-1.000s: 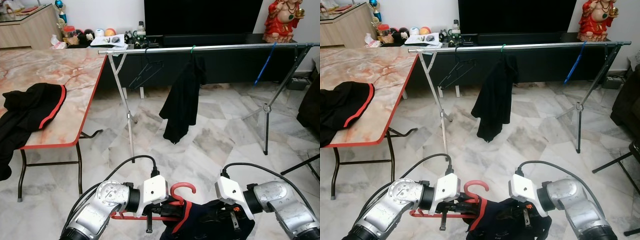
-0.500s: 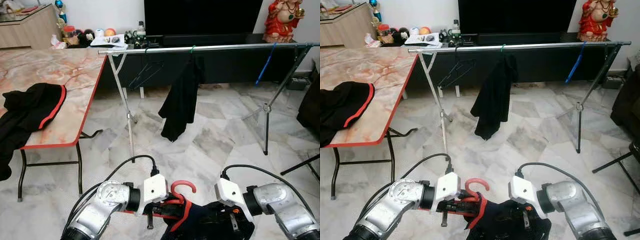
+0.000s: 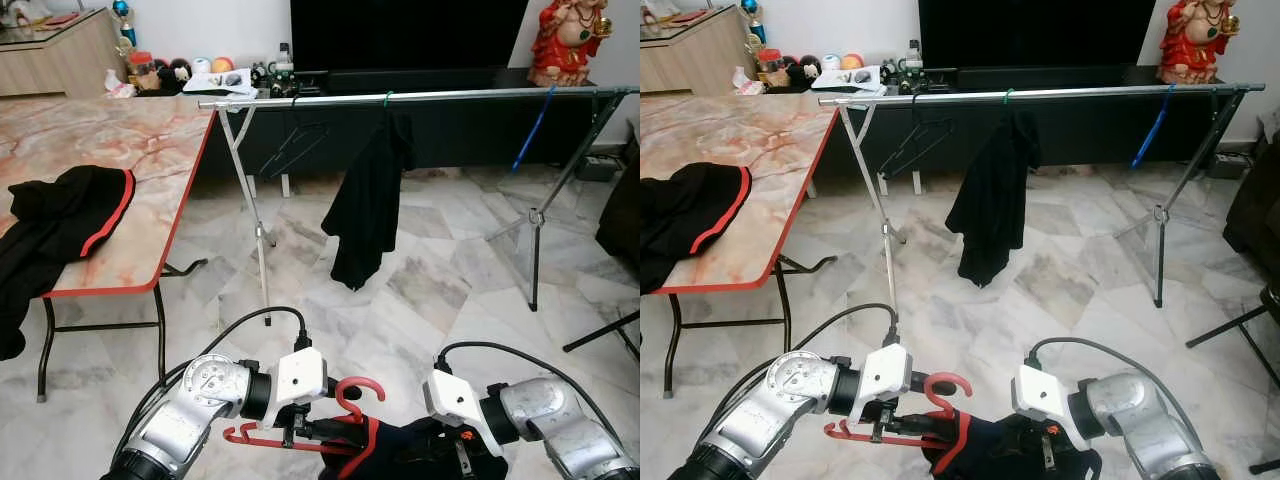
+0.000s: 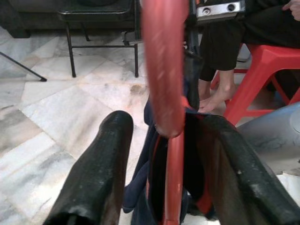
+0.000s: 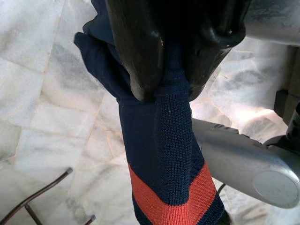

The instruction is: Hang hanger

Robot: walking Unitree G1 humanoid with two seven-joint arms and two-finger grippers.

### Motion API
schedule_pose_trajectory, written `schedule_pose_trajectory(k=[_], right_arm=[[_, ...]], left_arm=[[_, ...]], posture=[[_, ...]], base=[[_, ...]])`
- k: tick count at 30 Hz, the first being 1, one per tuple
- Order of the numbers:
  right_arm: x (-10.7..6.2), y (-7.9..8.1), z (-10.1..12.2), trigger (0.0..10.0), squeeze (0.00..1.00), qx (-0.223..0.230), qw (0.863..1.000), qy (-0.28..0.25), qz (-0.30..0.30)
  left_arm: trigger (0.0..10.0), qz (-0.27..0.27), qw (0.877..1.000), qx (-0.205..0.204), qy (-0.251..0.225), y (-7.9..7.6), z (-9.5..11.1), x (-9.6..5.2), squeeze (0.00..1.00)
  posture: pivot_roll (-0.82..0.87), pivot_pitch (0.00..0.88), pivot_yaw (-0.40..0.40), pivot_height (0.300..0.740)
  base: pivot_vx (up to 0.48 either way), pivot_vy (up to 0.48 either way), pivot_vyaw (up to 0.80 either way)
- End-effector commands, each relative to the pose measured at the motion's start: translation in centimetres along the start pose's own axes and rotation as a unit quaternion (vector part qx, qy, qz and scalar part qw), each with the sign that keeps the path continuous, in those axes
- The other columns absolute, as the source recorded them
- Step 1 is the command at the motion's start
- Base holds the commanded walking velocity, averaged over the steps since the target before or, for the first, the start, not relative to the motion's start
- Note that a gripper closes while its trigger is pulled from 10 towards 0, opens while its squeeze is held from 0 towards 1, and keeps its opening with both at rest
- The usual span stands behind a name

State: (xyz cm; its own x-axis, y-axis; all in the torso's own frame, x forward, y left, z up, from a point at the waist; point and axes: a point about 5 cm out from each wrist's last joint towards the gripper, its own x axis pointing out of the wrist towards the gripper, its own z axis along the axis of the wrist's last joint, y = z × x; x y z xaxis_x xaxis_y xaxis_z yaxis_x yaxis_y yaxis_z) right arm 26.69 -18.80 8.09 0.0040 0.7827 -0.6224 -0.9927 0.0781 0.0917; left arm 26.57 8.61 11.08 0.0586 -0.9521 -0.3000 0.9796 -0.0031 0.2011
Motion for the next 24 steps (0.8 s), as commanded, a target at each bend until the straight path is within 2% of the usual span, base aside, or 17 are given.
schedule_pose_trajectory(k=[1,7,8,17,21,24], right_arm=[[0.1,0.1,-0.1,0.0,0.0,-0.005,1.0,0.003,0.0],[0.1,0.2,-1.1,0.0,0.0,0.005,1.0,0.025,-0.007],[0.1,0.3,-1.6,0.0,0.0,0.01,0.999,0.036,-0.01],[0.0,0.6,-3.0,0.0,0.0,0.03,0.998,0.055,-0.023],[-0.2,0.7,-3.8,0.0,0.0,0.041,0.996,0.069,-0.037],[-0.4,0.8,-4.2,0.0,0.0,0.048,0.995,0.073,-0.048]], left_arm=[[10.0,-0.01,1.0,0.005,-0.003,-0.1,0.3,-0.1,1.0],[10.0,-0.008,1.0,0.006,0.011,0.0,-0.1,-1.1,1.0],[10.0,0.003,1.0,0.007,0.018,0.3,-0.2,-1.6,1.0],[10.0,0.033,0.999,0.002,0.033,0.9,-0.8,-2.9,1.0],[10.0,0.063,0.997,-0.005,0.039,1.3,-1.3,-3.6,1.0],[10.0,0.105,0.993,-0.008,0.043,2.1,-1.4,-4.8,1.0]], posture=[[0.06,0.059,0.005,0.74],[0.06,0.068,0.0,0.74],[0.06,0.068,0.0,0.74],[0.06,0.074,0.001,0.74],[0.06,0.081,-0.001,0.74],[0.06,0.081,-0.001,0.74]], base=[[0.0,0.0,0.0],[0.0,0.0,0.0],[0.0,0.0,0.0],[0.0,0.0,0.0],[0.0,0.0,0.0],[0.0,0.0,0.0]])
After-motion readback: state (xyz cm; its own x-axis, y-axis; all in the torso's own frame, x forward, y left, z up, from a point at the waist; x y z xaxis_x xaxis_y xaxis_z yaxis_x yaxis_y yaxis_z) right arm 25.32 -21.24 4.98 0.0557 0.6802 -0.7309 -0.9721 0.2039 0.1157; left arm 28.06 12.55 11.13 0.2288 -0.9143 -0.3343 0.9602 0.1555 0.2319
